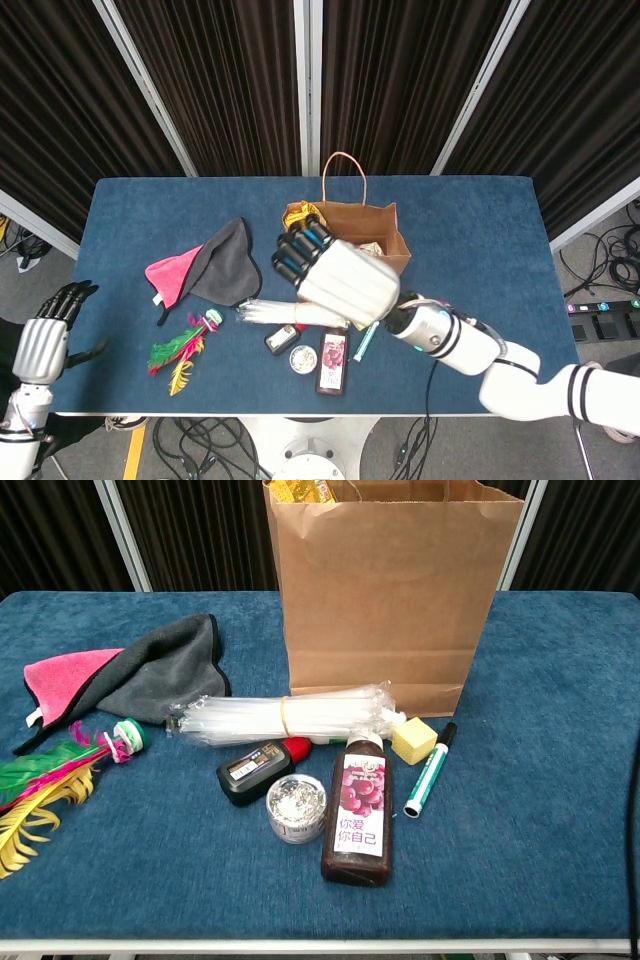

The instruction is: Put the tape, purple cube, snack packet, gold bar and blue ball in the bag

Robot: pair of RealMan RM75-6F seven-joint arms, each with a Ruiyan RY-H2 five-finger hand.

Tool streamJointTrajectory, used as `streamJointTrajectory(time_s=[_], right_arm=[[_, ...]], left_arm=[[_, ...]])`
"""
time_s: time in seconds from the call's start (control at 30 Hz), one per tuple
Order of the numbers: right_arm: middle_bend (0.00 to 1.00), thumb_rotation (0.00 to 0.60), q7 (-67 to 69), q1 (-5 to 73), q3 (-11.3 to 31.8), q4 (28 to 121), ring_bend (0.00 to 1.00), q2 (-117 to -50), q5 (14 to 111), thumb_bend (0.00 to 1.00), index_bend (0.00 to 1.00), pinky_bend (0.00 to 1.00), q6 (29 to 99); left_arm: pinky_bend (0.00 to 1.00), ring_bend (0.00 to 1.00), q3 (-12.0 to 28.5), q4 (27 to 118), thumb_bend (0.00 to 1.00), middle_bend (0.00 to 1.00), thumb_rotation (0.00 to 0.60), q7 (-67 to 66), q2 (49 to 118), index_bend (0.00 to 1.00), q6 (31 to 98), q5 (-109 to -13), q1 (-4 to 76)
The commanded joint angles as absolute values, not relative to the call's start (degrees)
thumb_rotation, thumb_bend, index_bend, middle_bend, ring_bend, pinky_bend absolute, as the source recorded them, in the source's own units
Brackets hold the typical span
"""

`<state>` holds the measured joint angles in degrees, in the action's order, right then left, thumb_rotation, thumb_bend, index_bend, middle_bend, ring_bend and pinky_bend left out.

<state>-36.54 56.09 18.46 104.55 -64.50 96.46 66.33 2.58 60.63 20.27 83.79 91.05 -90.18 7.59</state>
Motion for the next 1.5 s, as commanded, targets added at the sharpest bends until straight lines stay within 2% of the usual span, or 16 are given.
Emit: streamJointTrajectory(time_s=[0.03,0.27,0.5,0.7,0.83,0.87,0.97,1.07,1.3,1.4,1.5], right_arm=[[0.49,0.6,-35.11,51.73,17.52,104.16,0.36,-61.76,93.17,0.07,0.56,0.42,68.54],[0.49,0.6,-29.62,48.41,15.95,97.26,0.36,-63.41,87.89,0.07,0.56,0.42,68.63],[0.47,0.6,-23.38,49.57,15.77,91.8,0.36,-66.42,86.66,0.07,0.56,0.42,66.04],[0.47,0.6,-22.59,50.32,15.42,90.14,0.33,-67.81,86.33,0.04,0.52,0.42,64.54],[0.38,0.6,-23.46,50.29,15.09,90.47,0.21,-68.18,84.51,0.0,0.34,0.35,62.93],[0.32,0.6,-23.56,50.35,15.12,90.55,0.15,-68.39,83.96,0.0,0.26,0.32,62.56],[0.18,0.6,-23.6,50.65,15.38,90.41,0.03,-69.56,83.11,0.0,0.13,0.23,62.34],[0.11,0.6,-22.76,50.91,15.71,90.05,0.0,-70.6,83.48,0.0,0.06,0.19,63.03],[0.09,0.6,-20.83,49.66,17.22,91.27,0.0,-69.56,85.5,0.0,0.03,0.17,67.99],[0.09,0.6,-21.87,47.0,18.22,94.95,0.0,-66.09,87.2,0.0,0.03,0.17,73.1],[0.09,0.6,-23.97,40.49,17.4,101.92,0.0,-60.4,90.69,0.0,0.03,0.17,81.77]], left_arm=[[0.25,0.16,2.53,60.77,0.23,0.26,0.6,20.28,83.9,0.22,90.84,-90.3,7.79],[0.25,0.16,2.13,60.85,0.23,0.26,0.6,19.77,84.36,0.22,90.65,-90.78,8.08],[0.25,0.16,2.31,60.97,0.23,0.26,0.6,19.52,84.17,0.22,90.24,-90.27,8.17],[0.25,0.16,2.36,60.93,0.23,0.26,0.6,19.3,84.13,0.22,90.33,-90.35,8.33],[0.25,0.16,2.15,60.64,0.23,0.26,0.6,19.44,84.21,0.22,90.26,-90.33,8.22],[0.25,0.16,2.15,60.58,0.22,0.26,0.6,19.5,84.22,0.22,90.32,-90.32,8.19],[0.25,0.16,2.26,60.34,0.23,0.26,0.6,19.58,84.33,0.22,90.39,-90.16,8.16],[0.25,0.16,2.27,60.19,0.22,0.26,0.6,19.58,84.34,0.22,90.49,-90.18,8.16],[0.25,0.16,2.36,60.37,0.22,0.26,0.6,19.78,84.28,0.22,90.34,-90.15,8.37],[0.25,0.16,2.29,60.63,0.22,0.26,0.6,19.58,84.19,0.22,90.34,-90.37,8.52],[0.25,0.16,2.24,60.87,0.23,0.26,0.6,19.34,83.96,0.22,90.22,-90.41,8.6]])
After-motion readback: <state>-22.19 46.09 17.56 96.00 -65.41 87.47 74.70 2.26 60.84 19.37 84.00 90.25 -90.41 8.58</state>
